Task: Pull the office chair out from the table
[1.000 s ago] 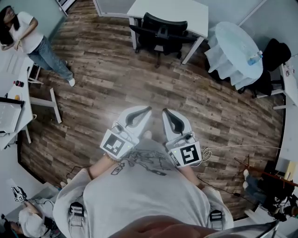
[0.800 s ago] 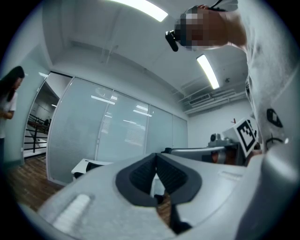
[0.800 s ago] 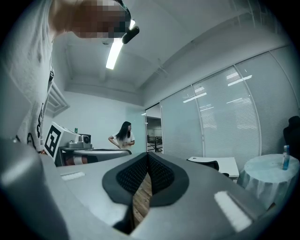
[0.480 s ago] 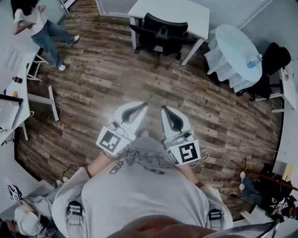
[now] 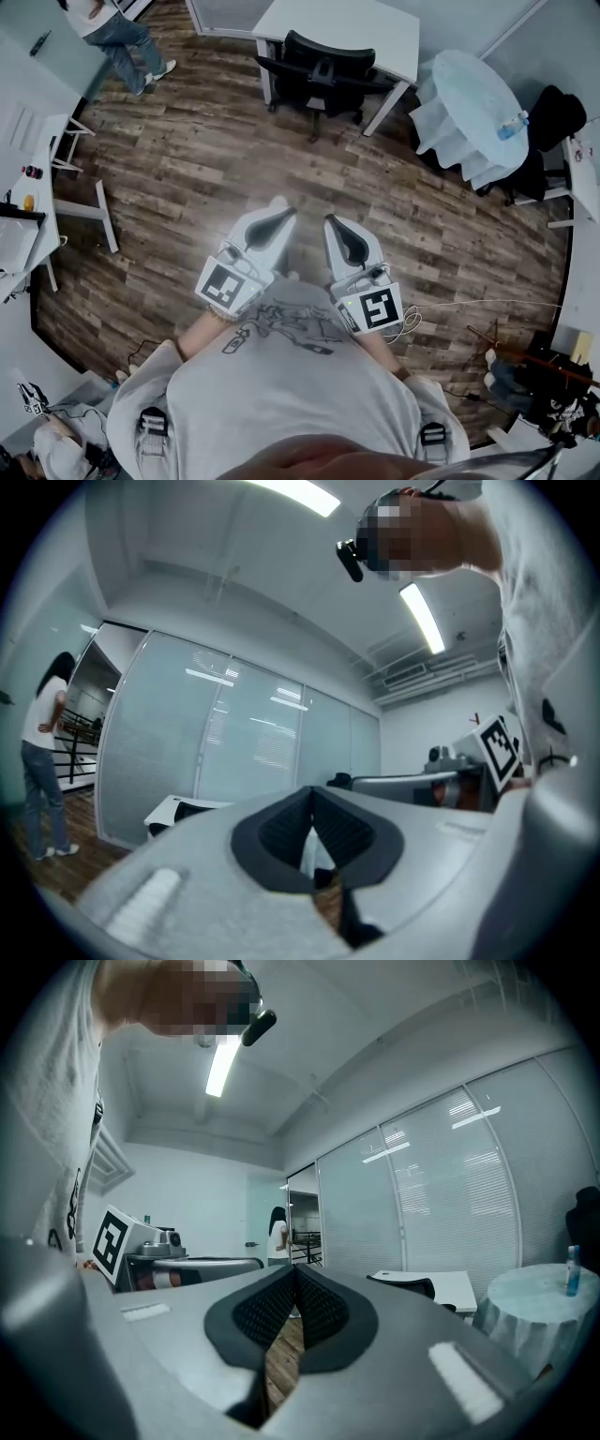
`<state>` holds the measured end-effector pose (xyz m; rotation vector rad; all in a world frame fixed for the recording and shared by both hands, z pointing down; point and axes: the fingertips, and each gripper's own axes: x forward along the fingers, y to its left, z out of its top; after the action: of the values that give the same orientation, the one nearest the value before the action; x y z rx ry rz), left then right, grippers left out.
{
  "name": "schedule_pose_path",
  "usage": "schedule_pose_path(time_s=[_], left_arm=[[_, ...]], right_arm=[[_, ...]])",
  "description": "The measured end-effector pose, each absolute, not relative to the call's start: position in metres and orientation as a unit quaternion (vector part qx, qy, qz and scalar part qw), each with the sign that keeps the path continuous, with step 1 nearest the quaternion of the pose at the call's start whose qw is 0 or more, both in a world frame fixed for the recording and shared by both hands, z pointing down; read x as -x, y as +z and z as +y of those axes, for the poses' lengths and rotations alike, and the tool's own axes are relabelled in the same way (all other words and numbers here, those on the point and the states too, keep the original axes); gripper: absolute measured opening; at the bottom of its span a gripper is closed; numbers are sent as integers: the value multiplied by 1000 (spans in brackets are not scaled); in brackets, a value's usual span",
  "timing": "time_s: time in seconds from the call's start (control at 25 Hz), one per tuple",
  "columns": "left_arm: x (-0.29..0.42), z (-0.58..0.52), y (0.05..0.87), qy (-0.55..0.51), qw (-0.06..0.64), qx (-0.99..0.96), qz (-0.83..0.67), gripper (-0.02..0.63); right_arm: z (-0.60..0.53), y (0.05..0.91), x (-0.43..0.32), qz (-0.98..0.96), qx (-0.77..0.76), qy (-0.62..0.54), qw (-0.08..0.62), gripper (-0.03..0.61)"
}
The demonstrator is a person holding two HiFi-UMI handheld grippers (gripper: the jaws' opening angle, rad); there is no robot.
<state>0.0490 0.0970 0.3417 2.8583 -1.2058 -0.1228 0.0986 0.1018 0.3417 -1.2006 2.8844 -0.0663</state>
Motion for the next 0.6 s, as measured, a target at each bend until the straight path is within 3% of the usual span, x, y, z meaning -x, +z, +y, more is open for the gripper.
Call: schedule_pose_path(time_s=[0.6], left_arm=[[-19,-66,351,-40,16,-926,-375,2]], right_arm=[[-60,351,-72,916,400,-13,-3,5]])
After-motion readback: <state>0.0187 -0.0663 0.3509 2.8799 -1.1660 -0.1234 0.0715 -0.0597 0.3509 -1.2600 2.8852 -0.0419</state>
